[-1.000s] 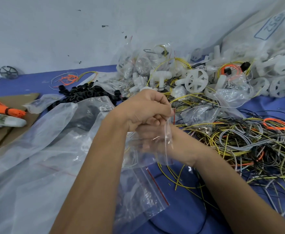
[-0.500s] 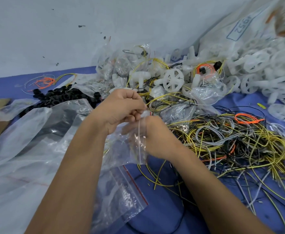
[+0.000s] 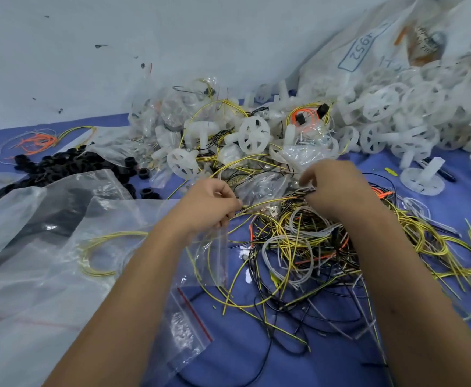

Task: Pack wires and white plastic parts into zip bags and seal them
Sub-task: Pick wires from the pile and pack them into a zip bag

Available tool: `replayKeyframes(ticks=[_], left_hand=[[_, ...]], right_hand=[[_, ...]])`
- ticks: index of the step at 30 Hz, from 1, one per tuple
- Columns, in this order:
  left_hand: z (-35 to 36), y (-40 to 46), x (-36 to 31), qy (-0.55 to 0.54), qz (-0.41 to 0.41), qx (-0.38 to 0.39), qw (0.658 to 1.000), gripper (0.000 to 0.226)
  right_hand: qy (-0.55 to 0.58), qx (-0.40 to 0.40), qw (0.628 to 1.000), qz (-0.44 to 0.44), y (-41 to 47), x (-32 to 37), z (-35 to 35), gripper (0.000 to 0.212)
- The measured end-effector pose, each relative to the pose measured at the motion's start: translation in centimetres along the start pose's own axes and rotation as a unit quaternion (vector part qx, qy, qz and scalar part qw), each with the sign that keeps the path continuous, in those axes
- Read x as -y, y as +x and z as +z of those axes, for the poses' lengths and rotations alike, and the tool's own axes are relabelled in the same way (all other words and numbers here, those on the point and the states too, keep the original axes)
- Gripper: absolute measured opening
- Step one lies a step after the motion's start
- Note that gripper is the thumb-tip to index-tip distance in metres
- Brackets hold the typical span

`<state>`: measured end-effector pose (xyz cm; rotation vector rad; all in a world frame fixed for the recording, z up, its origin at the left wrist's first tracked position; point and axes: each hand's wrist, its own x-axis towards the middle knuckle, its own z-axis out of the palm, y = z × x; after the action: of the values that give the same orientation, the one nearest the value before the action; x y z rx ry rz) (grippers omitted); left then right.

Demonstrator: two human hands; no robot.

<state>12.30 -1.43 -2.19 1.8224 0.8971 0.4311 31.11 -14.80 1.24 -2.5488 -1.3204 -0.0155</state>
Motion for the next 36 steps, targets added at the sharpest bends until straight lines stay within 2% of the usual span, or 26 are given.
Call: replayKeyframes(ticks=[2,9,19,22,25,28,31,33,36], left_hand=[[1.1,0.3,0.6,0.005,0.0,0.003,1.0,0.02],[2.3,0.5,0.8,0.002,0.04,-0.011,0.999,0.018],[2.0,0.5,0.7,0.043,0.051,-0.03,0.997,0.022],[1.5,0.6,0.9,0.16,0.051,-0.092,0.981,0.024],[0.9,0.3,1.0,0.264,0.024,-0.123,0.956,0.032],[0.5,0.1,0.9,0.307,-0.012,-0.103,0.946,0.041],[0.1,-0.1,0.7,0.358,-0.038,-0.071,0.93,0.036],[-0.4,-0.2,0.4,0.368,-0.049,-0.045,0.927,0.032],[-1.7,-0.3,0.1,0.328,-0.069,-0.011,0.942,0.026]], right_hand=[[-0.004,0.05,0.999,0.007,0.1,-0.4,0.1,0.038],[0.06,0.03,0.998,0.007,0.4,-0.3,0.1,0.025],[0.137,-0.108,0.984,0.019,0.2,0.5,-0.2,0.017],[0.134,-0.15,0.978,0.045,0.1,0.5,-0.5,0.015],[0.134,-0.216,0.964,0.077,0.2,0.3,-1.2,0.014],[0.162,-0.283,0.942,0.075,0.2,0.4,-1.8,0.017],[0.199,-0.316,0.925,0.064,0.2,0.8,-1.9,0.016],[0.266,-0.314,0.91,0.053,0.2,1.2,-1.7,0.014],[0.416,-0.287,0.862,0.035,-0.1,2.7,-1.0,0.01]])
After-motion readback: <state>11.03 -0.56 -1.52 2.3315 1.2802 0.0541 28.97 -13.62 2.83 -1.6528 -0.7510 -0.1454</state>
